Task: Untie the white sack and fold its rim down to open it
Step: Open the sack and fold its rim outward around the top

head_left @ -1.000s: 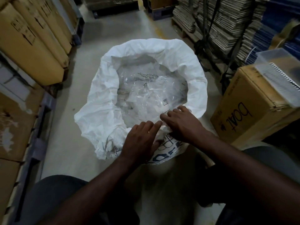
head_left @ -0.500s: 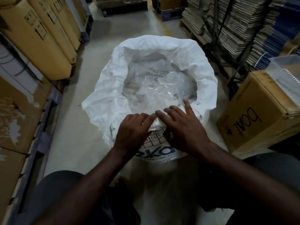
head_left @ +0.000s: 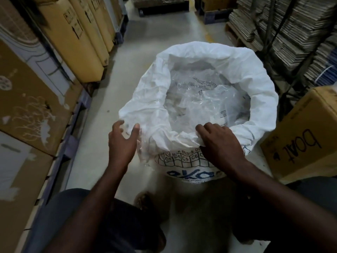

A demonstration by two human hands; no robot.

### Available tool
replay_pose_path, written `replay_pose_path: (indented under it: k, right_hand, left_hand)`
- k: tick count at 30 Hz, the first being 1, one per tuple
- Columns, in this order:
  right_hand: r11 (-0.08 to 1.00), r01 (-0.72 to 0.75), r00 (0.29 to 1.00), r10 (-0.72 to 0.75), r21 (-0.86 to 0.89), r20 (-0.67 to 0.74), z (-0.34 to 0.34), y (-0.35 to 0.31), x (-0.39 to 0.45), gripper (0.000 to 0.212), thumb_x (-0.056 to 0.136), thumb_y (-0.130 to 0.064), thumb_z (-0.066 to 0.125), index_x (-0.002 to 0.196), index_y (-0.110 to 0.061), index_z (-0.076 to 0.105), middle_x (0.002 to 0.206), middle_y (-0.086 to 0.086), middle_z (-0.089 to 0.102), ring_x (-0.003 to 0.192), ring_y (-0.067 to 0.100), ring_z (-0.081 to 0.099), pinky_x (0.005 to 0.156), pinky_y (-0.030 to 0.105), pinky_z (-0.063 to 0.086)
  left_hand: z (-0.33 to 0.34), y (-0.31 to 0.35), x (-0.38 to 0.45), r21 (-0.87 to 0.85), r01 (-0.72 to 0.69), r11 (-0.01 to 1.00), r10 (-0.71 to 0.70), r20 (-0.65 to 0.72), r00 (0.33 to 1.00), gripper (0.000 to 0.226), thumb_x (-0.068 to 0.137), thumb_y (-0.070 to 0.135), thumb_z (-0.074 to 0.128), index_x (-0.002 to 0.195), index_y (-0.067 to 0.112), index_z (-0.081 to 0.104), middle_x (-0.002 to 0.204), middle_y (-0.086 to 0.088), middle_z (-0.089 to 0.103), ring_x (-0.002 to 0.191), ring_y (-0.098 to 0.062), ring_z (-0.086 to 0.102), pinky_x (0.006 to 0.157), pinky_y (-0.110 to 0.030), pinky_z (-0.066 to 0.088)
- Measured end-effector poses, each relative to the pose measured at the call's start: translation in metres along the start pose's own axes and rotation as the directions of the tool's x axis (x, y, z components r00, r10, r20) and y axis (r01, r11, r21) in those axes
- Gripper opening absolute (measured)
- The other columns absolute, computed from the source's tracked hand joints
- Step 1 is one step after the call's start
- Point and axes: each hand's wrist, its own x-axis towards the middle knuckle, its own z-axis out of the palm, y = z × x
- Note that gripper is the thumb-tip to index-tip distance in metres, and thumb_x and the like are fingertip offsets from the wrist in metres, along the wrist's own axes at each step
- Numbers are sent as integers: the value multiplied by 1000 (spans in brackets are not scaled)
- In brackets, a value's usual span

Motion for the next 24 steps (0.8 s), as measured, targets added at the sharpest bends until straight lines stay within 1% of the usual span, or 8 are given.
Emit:
replay_pose_path:
  k: [3,6,10,13,16,21,22,24]
  right_hand:
    - [999,51,997,-52,17,64,-1,-8,-2,80,75,-41,80,146,-21,49,132,5,62,123,30,60,116,56,39]
    - [993,114,989,-115,22,94,0,-27,-4,96,82,-68,67,160,-21,37,145,4,56,138,27,53,125,66,24]
    - [982,130,991,-131,135,0,6,-58,2,90,93,-76,53,159,-16,42,143,5,60,136,24,56,127,58,26]
    - [963,96,994,-80,253,-73,8,-84,14,82,96,-71,59,151,-10,52,139,8,65,129,27,61,119,50,41]
    - [932,98,986,-45,348,-158,7,-102,22,76,93,-68,67,137,-7,57,129,9,65,113,30,65,97,43,54]
    - [878,-12,983,99,478,-158,3,-122,33,69,80,-62,82,120,-15,52,105,1,60,87,26,60,67,38,46]
    - [879,-17,983,102,477,-152,4,-123,35,64,80,-56,83,117,-15,51,103,1,58,84,26,59,65,36,43]
    - [892,-14,984,92,451,-151,6,-122,40,45,86,-39,80,110,-15,51,97,1,57,78,27,57,62,34,35]
  left_hand:
    - [-8,-25,8,-170,389,905,-324,317,891,83,91,78,65,150,21,52,146,-7,63,115,-20,65,100,-45,57]
    - [-11,-29,0,-297,462,836,-274,503,820,73,93,79,61,140,23,66,134,-1,75,116,-22,74,101,-49,61]
    - [-18,-19,-5,-504,440,743,-162,502,849,62,100,63,67,138,15,71,132,-9,77,123,-31,74,110,-56,56]
    - [-22,-9,-7,-642,435,632,-87,498,863,38,113,28,56,140,3,67,133,-16,75,121,-33,75,102,-45,61]
    - [-23,8,-11,-649,484,587,-116,524,844,31,114,13,49,134,-3,67,108,-14,81,87,-22,80,73,-30,64]
    - [-19,24,-13,-636,531,560,-165,542,824,43,115,35,49,118,0,73,92,-12,83,75,-21,81,62,-28,64]
    - [-17,22,-12,-624,489,610,-166,502,849,46,115,43,47,119,4,73,93,-10,83,77,-23,81,62,-27,63]
    - [-11,13,-10,-422,272,865,-124,347,930,51,111,57,47,130,16,70,107,-5,80,92,-27,79,74,-30,61]
